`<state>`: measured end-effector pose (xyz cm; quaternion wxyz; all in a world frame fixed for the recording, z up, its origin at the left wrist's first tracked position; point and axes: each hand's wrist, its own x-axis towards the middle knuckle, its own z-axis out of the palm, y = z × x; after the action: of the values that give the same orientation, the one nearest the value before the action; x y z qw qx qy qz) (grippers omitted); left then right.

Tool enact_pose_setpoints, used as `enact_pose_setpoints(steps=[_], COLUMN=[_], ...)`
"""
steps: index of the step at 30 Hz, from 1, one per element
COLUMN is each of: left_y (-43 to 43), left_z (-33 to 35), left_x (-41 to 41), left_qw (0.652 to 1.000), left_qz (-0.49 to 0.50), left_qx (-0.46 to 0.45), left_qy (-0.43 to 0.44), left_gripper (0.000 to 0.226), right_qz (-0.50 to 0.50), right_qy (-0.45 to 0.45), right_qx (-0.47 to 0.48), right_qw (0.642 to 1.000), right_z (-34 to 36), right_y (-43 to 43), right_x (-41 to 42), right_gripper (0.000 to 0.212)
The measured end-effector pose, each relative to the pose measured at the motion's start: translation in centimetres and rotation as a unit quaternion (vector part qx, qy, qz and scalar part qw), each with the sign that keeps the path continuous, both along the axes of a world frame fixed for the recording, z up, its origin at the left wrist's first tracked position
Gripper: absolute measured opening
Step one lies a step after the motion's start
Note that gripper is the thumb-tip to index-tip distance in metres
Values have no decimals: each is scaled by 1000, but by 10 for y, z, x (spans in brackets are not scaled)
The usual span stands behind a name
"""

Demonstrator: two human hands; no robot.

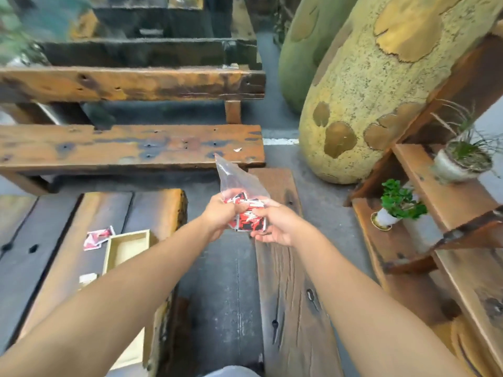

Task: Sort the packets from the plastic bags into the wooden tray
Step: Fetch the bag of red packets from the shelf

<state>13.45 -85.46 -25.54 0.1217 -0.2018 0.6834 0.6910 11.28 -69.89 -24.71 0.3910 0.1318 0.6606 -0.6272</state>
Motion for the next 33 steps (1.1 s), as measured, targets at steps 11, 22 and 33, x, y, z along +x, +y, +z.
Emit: enact_pose_setpoints(steps=[11,22,33], left_y=[-181,-258,-323], left_z=[-32,-77,-110], left_x=[146,278,336], left_qw=[967,888,763], left_qz=[239,426,612], left_qx=[76,158,192], left_qy=[-46,-66,-82], left_gripper=[29,33,23], right_qz=[251,455,664], right_qy=[17,11,114], right_qx=[95,151,201], right_qw=[963,878,711], right_z=[-22,-62,-87], right_y=[-211,-331,-468], right_x=[85,168,150], right_gripper=[13,10,30])
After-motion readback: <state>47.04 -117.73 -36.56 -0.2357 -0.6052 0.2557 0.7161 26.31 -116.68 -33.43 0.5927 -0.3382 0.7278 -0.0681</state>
